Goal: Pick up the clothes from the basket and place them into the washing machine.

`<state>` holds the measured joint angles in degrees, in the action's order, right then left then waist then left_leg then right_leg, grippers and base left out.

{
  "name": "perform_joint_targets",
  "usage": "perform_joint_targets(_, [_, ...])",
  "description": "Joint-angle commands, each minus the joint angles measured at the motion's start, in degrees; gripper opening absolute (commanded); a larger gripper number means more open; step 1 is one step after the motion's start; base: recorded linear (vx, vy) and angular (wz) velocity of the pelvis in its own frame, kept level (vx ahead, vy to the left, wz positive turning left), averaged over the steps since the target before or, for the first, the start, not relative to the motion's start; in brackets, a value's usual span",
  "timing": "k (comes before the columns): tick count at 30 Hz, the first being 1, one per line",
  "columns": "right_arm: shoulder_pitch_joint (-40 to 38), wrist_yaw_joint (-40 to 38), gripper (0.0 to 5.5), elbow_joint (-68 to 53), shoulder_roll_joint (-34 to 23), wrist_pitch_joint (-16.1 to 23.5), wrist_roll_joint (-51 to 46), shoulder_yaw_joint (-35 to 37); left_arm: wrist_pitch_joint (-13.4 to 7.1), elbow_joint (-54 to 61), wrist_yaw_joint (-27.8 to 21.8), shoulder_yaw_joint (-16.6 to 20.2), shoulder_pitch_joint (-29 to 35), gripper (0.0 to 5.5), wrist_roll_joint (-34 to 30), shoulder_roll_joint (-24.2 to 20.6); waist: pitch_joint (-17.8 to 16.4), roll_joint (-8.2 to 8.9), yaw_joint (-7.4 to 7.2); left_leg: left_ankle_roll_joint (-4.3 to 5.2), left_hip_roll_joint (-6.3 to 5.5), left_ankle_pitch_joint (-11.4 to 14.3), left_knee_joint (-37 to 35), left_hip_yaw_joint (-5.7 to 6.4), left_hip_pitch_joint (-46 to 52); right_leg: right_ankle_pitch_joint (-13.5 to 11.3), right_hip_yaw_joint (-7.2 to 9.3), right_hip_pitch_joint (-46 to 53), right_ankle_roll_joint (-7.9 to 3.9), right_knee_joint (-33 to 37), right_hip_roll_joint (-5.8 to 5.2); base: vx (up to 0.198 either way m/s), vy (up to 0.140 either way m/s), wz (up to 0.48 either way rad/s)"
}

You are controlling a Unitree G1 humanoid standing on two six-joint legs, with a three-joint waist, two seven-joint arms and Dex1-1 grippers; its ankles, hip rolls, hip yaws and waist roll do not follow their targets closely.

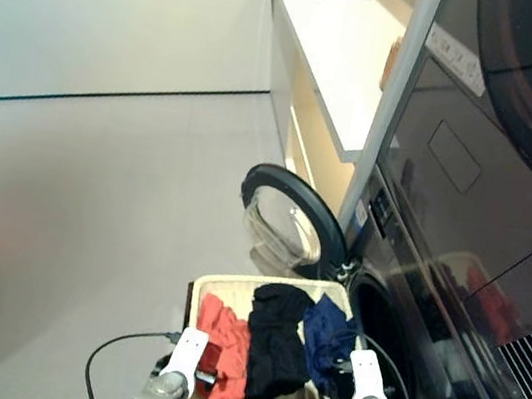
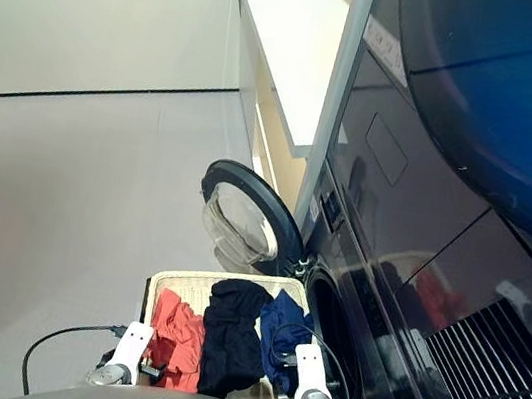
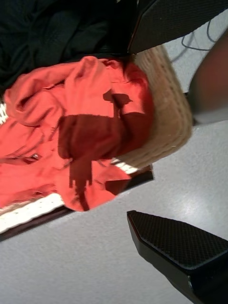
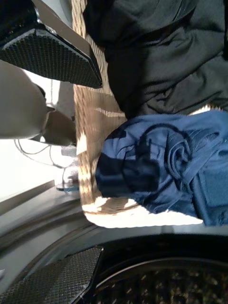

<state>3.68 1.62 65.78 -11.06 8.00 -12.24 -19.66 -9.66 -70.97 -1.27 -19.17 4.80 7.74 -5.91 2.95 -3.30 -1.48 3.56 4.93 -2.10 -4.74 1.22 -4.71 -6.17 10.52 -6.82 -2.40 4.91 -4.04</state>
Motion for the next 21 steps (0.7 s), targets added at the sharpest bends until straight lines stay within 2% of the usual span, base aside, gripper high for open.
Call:
perform_joint_targets(1, [7.40,-0.30,5.50,-2.83,1.80,2.91,-2.82,-1.54,-2.14,0.06,2.17,-1.23,8.57,5.50,-2.91,-3.22,-4.54,4.96,-0.42,0.32,-2.04,2.26,1.98,-3.34,0.68,4.22,-2.39,0.77,-7.18,-1.68,-3.36,0.000,0.000,0.000])
perform_joint_targets(4, [8.32,-0.45,5.50,-4.90,1.56,3.24,-3.21,-2.34,-2.60,0.95,2.91,-2.05,10.05,5.50,-3.89,-4.03,-5.70,5.13,-0.54,0.32,-2.08,2.38,2.79,-3.18,-1.08,4.11,-2.48,-0.76,-7.19,-2.19,-3.43,-0.026,0.007,-0.005])
perform_joint_targets(6, [9.28,-0.75,5.50,-7.37,1.11,3.68,-3.77,-3.13,-2.77,2.01,3.62,-2.71,11.62,5.50,-4.13,-4.60,-7.19,5.28,-0.58,0.34,-2.32,2.75,4.67,-3.22,-3.38,4.00,-2.69,-2.45,-7.16,-2.85,-3.63,-0.107,0.031,-0.031])
perform_joint_targets(7, [10.76,-0.95,5.50,-10.15,0.60,4.26,-4.77,-4.08,-2.83,2.80,4.33,-2.60,13.23,5.50,-2.97,-5.08,-9.09,5.62,-0.63,0.36,-2.39,3.30,7.31,-2.94,-6.26,4.08,-2.95,-4.83,-7.05,-4.39,-3.78,-0.104,0.024,-0.066])
perform_joint_targets(8, [10.78,-0.95,5.50,-10.15,0.59,4.26,-4.77,-4.08,-2.83,2.79,4.33,-2.59,13.25,5.50,-2.97,-5.08,-9.02,5.62,-0.65,0.35,-2.40,3.35,7.42,-2.92,-6.42,4.10,-2.95,-4.97,-7.05,-4.45,-3.79,-0.132,0.024,-0.093])
perform_joint_targets(10, [12.72,-1.08,5.50,-13.23,0.05,4.63,-5.55,-5.20,-2.97,4.01,4.85,-2.87,15.15,5.50,-1.14,-5.74,-10.54,5.94,-0.68,0.24,-1.92,3.51,8.72,-2.90,-9.18,4.62,-3.38,-9.14,-6.85,-8.35,-3.47,-0.123,0.030,-0.143])
perform_joint_targets(12, [14.94,-1.50,5.50,-18.56,-0.72,5.29,-6.38,-6.09,-2.91,4.03,5.59,-4.13,18.38,5.50,-1.56,-6.36,-11.90,6.04,-1.27,0.00,-1.56,3.42,10.35,-2.60,-13.50,5.14,-3.60,-14.94,-6.74,-12.71,-3.52,-0.127,0.055,-0.112])
perform_joint_targets(17, [18.23,-2.13,5.50,-25.66,-1.57,6.50,-8.33,-7.83,-2.64,4.24,8.61,-4.06,23.31,5.50,-2.34,-7.54,-13.68,6.77,-2.16,0.38,-1.44,3.53,14.12,-2.24,-20.50,5.11,-3.33,-21.43,-6.62,-14.78,-3.62,-0.097,0.023,0.033])
perform_joint_targets(21, [20.81,-2.51,5.50,-33.26,-3.15,8.03,-9.43,-8.78,-2.19,3.26,10.82,-3.70,28.69,5.50,-2.12,-8.57,-14.87,6.93,-3.23,0.33,-1.30,4.96,20.05,-1.73,-29.26,5.63,-3.47,-29.26,-6.38,-19.16,-3.98,-0.094,0.025,0.017])
